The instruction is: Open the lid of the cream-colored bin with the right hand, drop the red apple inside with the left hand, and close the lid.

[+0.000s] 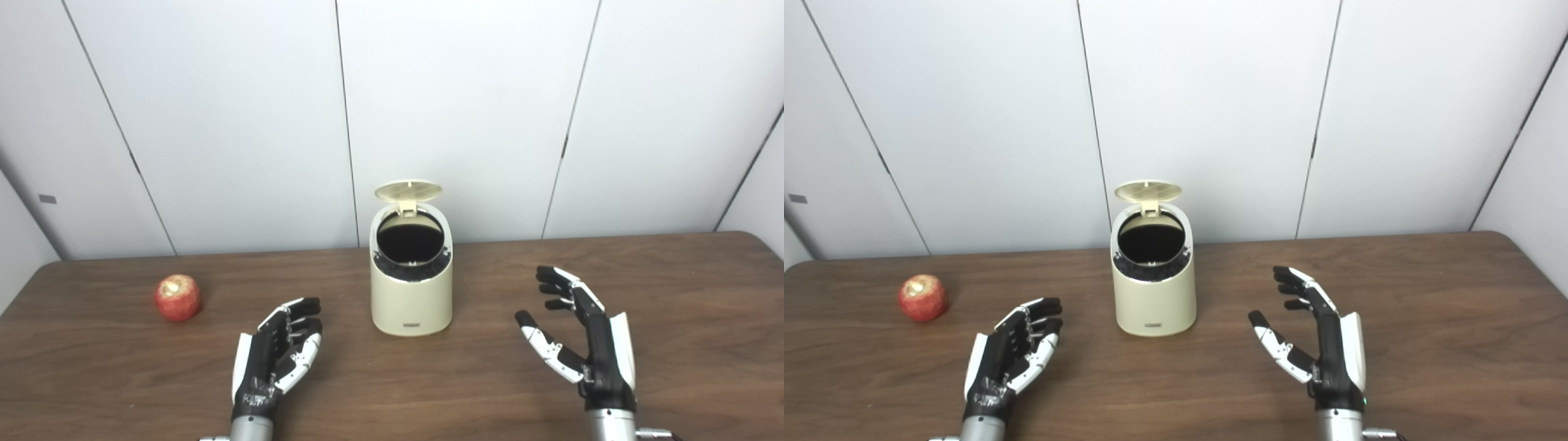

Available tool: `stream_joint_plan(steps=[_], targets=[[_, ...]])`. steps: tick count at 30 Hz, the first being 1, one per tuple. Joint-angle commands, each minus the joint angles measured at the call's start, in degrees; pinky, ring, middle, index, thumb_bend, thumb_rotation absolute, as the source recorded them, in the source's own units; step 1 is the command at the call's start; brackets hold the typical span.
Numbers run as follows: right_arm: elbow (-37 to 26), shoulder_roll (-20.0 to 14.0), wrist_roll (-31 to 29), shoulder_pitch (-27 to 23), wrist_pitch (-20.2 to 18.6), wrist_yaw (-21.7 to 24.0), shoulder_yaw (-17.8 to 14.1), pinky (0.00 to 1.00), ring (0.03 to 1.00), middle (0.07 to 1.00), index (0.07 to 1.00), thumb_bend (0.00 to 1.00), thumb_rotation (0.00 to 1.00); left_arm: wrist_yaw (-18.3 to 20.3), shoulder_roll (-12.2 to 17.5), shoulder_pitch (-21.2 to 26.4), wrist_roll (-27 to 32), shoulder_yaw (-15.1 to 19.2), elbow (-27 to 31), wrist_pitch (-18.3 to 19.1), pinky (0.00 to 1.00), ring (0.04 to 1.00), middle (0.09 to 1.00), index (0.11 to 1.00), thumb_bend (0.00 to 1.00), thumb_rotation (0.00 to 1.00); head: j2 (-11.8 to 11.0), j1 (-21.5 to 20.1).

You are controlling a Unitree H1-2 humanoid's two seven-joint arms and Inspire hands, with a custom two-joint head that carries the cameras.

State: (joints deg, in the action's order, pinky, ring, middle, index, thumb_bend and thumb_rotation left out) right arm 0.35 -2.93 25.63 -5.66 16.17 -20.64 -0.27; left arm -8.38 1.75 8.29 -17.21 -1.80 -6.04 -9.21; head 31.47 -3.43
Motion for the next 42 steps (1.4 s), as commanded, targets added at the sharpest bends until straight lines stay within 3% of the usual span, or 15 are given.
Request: stream_joint_plan(steps=[1, 3, 6, 10, 14, 19, 24, 29, 33, 35, 39, 42], targets=[[0.4, -0.3, -0.1, 0.4, 0.9, 0.0, -0.2, 0.6, 0.704, 0.731, 0.733, 0.27, 0.34, -5.3, 2.1, 1.4, -9.7, -0.9, 2.5, -3.9, 0.57, 0.68, 0.704, 0.718, 0.6, 0.19, 0.0, 0.2], [0.3, -0.3, -0.3, 0.4, 0.6, 0.3, -0.2, 0.61, 0.707, 0.73, 0.732, 0.27, 0.32, -8.2, 3.5, 2.1, -17.2, -1.6, 5.7, -2.9, 0.61, 0.695, 0.691, 0.716, 0.71, 0.16, -0.1, 0.4], [0.5, -0.6, -0.5, 0.2, 0.5, 0.7, -0.3, 0.61, 0.712, 0.734, 0.734, 0.27, 0.32, -11.1, 5.7, 3.2, -27.8, -1.6, 11.0, 0.1, 0.59, 0.701, 0.695, 0.722, 0.78, 0.26, -0.4, 1.1], [0.6, -0.8, -0.8, 0.2, 0.6, 0.9, -0.4, 0.61, 0.711, 0.733, 0.733, 0.27, 0.35, -12.1, 8.9, 5.0, -33.8, 0.5, 15.1, 3.1, 0.61, 0.723, 0.736, 0.746, 0.88, 0.36, -0.6, 2.1], [1.3, -1.1, 0.0, -0.1, 0.9, 0.3, -0.5, 0.6, 0.704, 0.729, 0.728, 0.25, 0.3, -9.0, 12.3, 6.6, -34.6, 2.7, 16.9, 6.7, 0.66, 0.763, 0.758, 0.79, 0.94, 0.4, -0.7, 3.1], [2.3, -1.7, -0.2, -0.4, 1.6, 0.3, -0.6, 0.6, 0.7, 0.725, 0.722, 0.25, 0.31, 0.4, 16.7, 8.3, -35.7, 4.0, 18.9, 14.1, 0.76, 0.827, 0.826, 0.865, 1.0, 0.42, -1.0, 4.9], [2.3, -2.0, -1.1, -0.2, 1.3, 0.9, -0.5, 0.6, 0.703, 0.729, 0.726, 0.25, 0.29, 7.5, 20.3, 9.9, -37.8, 4.6, 19.5, 20.9, 0.96, 0.909, 0.871, 0.905, 1.0, 0.38, -1.2, 6.0], [4.2, -3.0, -2.5, -0.6, 3.9, 0.3, -0.8, 0.6, 0.703, 0.729, 0.726, 0.26, 0.23, 7.5, 21.7, 10.0, -37.9, 4.8, 17.7, 23.1, 1.0, 0.916, 0.859, 0.899, 1.0, 0.34, -1.9, 10.4], [5.8, -4.0, -4.7, -0.9, 5.2, 0.9, -1.5, 0.61, 0.716, 0.739, 0.734, 0.25, 0.27, 7.0, 21.2, 9.7, -38.5, 4.1, 16.5, 24.6, 1.0, 0.911, 0.852, 0.881, 1.0, 0.34, -3.1, 16.2], [6.5, -4.5, -5.9, -1.1, 6.0, 1.3, -1.8, 0.61, 0.705, 0.734, 0.727, 0.26, 0.22, 6.8, 20.8, 9.7, -39.5, 3.4, 16.1, 25.6, 1.0, 0.919, 0.859, 0.889, 1.0, 0.36, -3.4, 17.6], [5.6, -5.2, -7.5, -1.1, 5.2, 2.5, -2.2, 0.58, 0.692, 0.728, 0.716, 0.25, 0.22, 6.1, 20.0, 9.8, -41.2, 2.2, 15.3, 27.5, 1.0, 0.925, 0.868, 0.894, 1.0, 0.38, -4.0, 21.4], [5.0, -5.5, -8.0, -1.2, 5.3, 3.1, -2.6, 0.56, 0.683, 0.72, 0.706, 0.24, 0.16, 5.3, 19.4, 10.2, -42.1, 1.4, 14.2, 28.4, 1.0, 0.928, 0.872, 0.898, 1.0, 0.38, -4.3, 23.7]])
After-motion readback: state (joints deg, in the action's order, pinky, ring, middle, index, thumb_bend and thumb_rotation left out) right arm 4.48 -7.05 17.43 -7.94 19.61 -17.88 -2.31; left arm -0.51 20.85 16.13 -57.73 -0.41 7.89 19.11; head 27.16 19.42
